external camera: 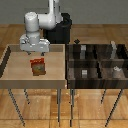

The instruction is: Place the box of cereal into the appropriate compartment.

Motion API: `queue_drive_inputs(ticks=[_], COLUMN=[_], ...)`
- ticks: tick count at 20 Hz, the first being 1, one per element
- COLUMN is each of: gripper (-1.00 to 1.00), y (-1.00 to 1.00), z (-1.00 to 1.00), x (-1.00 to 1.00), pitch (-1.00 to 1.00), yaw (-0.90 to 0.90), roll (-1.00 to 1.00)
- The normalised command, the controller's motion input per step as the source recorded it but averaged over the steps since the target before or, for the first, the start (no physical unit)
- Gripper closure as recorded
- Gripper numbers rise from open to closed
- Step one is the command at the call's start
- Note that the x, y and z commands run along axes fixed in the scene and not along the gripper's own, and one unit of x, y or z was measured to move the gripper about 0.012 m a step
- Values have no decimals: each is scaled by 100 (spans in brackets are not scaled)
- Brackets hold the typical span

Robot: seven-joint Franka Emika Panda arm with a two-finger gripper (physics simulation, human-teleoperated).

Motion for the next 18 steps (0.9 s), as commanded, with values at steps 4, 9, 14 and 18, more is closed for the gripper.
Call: queue_drive_inputs(ticks=[4, 9, 14, 18], gripper=[-100, -100, -100, -100], y=[0, 0, 0, 0], z=[0, 0, 0, 0], x=[0, 0, 0, 0], pitch=[0, 0, 0, 0], yaw=[-89, -94, -42, -4], roll=[0, 0, 0, 0])
